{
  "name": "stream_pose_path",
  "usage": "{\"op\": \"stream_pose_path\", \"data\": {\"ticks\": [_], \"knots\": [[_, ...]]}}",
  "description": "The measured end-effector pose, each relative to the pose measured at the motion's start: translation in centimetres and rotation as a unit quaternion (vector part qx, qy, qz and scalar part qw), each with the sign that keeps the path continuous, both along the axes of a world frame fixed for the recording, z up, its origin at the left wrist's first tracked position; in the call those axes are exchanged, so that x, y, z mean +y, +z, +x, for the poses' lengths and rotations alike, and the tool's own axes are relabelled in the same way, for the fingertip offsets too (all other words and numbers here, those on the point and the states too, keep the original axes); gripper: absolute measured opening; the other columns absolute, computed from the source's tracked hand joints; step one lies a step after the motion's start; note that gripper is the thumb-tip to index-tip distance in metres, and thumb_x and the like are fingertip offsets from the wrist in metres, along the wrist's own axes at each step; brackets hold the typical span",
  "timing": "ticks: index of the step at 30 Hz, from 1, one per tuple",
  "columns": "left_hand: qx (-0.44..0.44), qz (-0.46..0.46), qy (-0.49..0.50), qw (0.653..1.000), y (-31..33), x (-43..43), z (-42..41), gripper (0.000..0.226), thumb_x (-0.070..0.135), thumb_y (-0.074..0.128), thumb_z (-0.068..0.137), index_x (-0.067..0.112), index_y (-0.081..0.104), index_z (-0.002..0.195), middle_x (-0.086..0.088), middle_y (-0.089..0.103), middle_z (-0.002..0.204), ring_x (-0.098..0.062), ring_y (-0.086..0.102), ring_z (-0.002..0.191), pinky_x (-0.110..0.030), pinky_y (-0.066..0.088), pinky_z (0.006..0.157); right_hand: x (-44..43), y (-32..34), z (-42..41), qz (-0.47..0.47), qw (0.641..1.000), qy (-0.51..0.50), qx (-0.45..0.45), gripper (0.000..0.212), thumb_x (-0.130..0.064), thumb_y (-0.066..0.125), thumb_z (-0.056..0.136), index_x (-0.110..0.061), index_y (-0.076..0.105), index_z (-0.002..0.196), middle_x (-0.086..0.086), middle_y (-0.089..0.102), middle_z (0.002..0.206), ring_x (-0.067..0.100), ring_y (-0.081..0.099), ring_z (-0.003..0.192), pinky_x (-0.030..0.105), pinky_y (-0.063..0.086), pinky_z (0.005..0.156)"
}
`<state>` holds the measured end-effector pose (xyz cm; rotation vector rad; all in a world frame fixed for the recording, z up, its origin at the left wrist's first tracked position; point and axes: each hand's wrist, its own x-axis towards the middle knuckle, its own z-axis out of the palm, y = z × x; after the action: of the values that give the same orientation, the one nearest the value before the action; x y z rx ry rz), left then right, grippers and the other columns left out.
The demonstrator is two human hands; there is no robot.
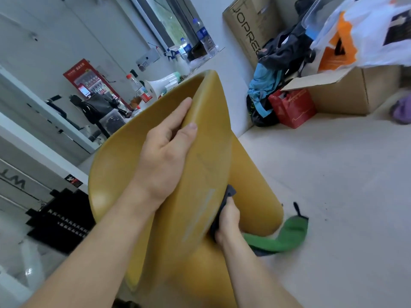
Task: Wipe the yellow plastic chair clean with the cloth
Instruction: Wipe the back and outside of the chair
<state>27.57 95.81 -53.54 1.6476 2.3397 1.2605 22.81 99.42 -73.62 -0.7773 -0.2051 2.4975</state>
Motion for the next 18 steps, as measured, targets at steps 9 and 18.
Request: {"op": "stream_pose_path", "data": {"ticks": [9,18], "knots": [[-0.004,0.005,0.003,1.0,0.1,0.7,0.2,0.043,0.016,0.047,0.098,0.02,0.043,0.141,0.042,0.056,0.096,0.028,0.049,0.094,0.002,0.038,0.079,5.1,5.3,2.7,0.224,0.965,-0.137,0.013,0.054,-0.062,0.047,0.087,-0.02,0.07,0.111,0.0,0.073,0.108,0.023,0.066,0.107,0.044,0.053,0.092],[0.009,0.009,0.004,1.0,0.0,1.5,0.2,0.045,0.018,0.049,0.098,0.021,0.042,0.142,0.027,0.046,0.131,0.019,0.044,0.115,-0.008,0.034,0.102,6.3,6.3,2.7,0.279,0.94,-0.192,-0.039,0.029,-0.034,0.039,0.1,-0.021,0.051,0.123,0.002,0.062,0.119,0.02,0.058,0.11,0.042,0.046,0.099]]}}
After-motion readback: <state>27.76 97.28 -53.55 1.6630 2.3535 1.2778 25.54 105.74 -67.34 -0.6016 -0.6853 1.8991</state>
